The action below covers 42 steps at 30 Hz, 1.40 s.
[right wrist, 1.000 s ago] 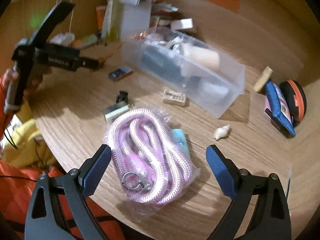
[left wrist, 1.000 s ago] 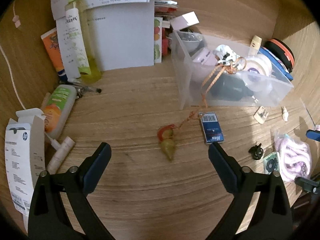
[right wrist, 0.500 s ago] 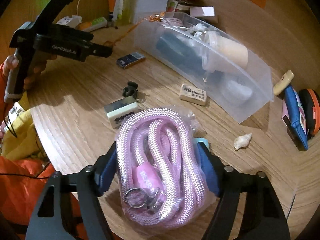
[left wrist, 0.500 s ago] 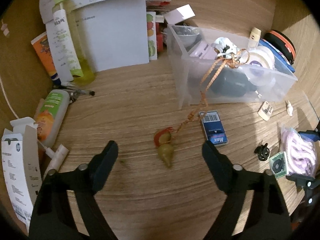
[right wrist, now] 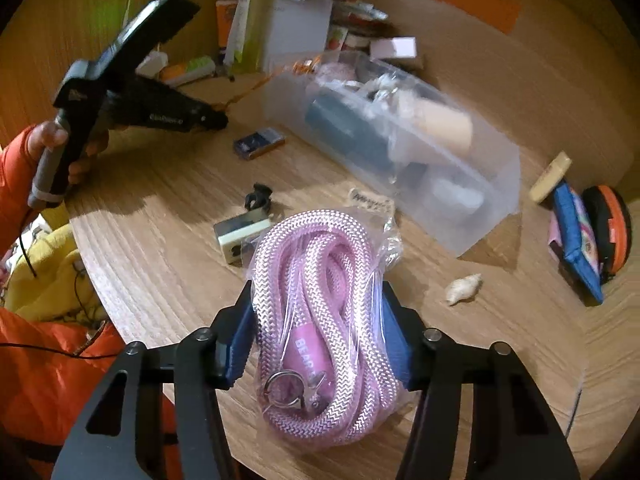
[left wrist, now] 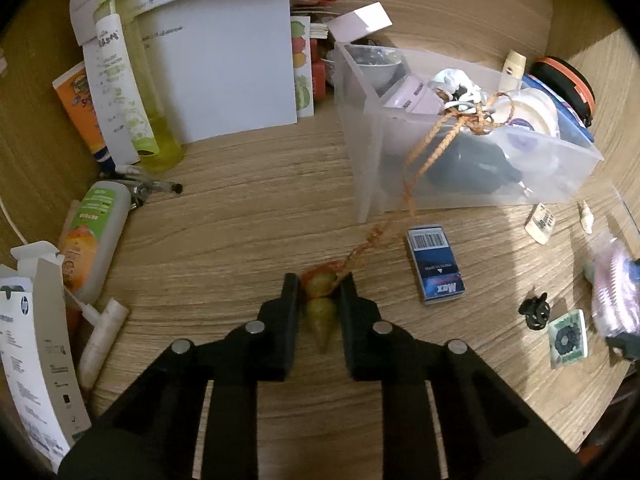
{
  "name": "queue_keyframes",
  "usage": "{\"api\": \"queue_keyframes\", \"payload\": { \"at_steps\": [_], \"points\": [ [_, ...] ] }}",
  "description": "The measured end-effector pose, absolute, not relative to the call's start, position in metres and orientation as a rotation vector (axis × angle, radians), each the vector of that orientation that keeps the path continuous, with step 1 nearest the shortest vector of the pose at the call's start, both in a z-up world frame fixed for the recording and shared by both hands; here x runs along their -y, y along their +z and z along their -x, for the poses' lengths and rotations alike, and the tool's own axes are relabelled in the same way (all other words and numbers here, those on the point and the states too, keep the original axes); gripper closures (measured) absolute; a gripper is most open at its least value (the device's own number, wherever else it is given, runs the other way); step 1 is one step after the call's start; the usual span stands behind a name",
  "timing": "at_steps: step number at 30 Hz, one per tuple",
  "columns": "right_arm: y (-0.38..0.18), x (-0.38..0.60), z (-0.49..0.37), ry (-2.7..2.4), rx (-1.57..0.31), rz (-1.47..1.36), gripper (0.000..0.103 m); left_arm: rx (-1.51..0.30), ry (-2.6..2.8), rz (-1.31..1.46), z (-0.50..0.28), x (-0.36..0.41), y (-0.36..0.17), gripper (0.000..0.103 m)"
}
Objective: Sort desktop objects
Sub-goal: 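Grasp the gold ornament with the left gripper while the right grasps the bagged pink rope, then carry ornament and bagged rope over the clear box and release both inside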
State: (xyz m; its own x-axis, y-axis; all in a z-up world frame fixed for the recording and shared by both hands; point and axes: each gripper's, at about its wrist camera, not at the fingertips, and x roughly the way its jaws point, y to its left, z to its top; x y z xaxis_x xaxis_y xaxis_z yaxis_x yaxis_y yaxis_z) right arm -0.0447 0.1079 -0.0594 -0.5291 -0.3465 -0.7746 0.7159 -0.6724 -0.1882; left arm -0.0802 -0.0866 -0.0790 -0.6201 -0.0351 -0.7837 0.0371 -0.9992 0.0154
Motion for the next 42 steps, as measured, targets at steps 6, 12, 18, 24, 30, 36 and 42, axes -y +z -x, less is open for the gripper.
{"api": "queue_keyframes", "payload": {
  "at_steps": [6, 12, 18, 24, 30, 36, 42],
  "points": [
    [-0.046, -0.121, 0.048, -2.253, -0.597, -0.952, 0.051, 0.012, -2.782, -1.324, 0.079, 0.085, -0.079, 0.085],
    [-0.031, -0.137, 0.059, -2.315, -0.531, -0.929, 0.051, 0.037, -2.829, -1.253, 0.066, 0.077, -0.064, 0.085],
    [-0.007, -0.149, 0.067, -2.385, -0.493, -0.856, 0.051, 0.096, -2.915, -1.160, 0.053, 0.058, -0.035, 0.085],
    [0.012, -0.155, 0.077, -2.431, -0.452, -0.797, 0.051, 0.124, -2.991, -1.083, 0.051, 0.043, -0.009, 0.085],
    [0.020, -0.157, 0.088, -2.448, -0.451, -0.783, 0.051, 0.151, -3.022, -1.049, 0.056, 0.035, 0.006, 0.085],
    [0.028, -0.158, 0.105, -2.465, -0.437, -0.767, 0.051, 0.137, -3.048, -1.011, 0.066, 0.032, 0.019, 0.085],
    [0.035, -0.156, 0.127, -2.477, -0.424, -0.751, 0.051, 0.110, -3.074, -0.971, 0.083, 0.031, 0.030, 0.085]
  ]
}}
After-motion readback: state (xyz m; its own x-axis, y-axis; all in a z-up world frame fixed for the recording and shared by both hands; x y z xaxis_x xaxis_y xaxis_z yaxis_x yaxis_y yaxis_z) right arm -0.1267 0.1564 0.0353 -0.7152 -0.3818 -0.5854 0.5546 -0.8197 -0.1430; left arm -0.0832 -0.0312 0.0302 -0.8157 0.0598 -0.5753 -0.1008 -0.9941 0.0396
